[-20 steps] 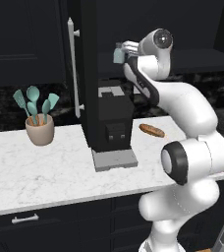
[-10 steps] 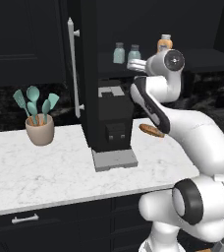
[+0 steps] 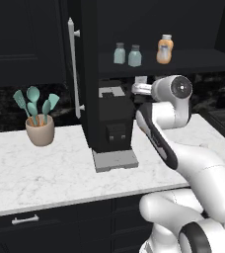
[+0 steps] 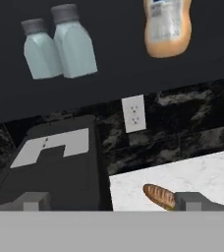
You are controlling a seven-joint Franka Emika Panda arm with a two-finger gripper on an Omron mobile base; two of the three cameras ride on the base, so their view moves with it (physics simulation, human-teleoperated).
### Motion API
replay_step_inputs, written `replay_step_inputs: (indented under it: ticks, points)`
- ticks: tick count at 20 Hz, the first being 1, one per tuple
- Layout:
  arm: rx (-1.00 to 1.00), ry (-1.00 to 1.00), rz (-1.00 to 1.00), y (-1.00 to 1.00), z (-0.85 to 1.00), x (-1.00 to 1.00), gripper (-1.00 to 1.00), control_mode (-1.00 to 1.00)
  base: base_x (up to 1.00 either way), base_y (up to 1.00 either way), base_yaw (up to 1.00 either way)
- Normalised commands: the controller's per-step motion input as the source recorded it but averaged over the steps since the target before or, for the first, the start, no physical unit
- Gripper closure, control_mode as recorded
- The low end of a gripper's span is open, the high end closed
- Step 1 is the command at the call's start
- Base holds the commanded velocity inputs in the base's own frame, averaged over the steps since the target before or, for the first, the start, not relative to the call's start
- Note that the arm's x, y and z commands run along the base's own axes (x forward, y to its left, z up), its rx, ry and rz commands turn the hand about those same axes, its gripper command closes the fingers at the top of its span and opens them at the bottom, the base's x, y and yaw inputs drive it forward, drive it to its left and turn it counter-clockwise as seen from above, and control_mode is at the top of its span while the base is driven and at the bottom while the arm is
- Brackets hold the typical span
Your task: Put the shaker and condiment bottle from the counter next to their counterparts in the cabinet.
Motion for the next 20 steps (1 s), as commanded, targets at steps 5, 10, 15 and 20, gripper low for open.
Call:
replay_step_inputs:
  ticks: [5,10,15,20]
  points:
    - [0.0,0.2,0.0,-0.26,-0.57,-0.07,-1.0,-1.0,0.0,0.0,0.0]
    - [-0.02,0.14,0.0,-0.32,-0.46,-0.1,-1.0,-1.0,0.0,0.0,0.0]
    - [-0.12,0.05,-0.08,-0.3,-0.42,-0.17,-1.0,-1.0,0.0,0.0,0.0]
    - [-0.09,0.01,-0.07,-0.24,-0.28,-0.27,-1.0,-1.0,0.0,0.0,0.0]
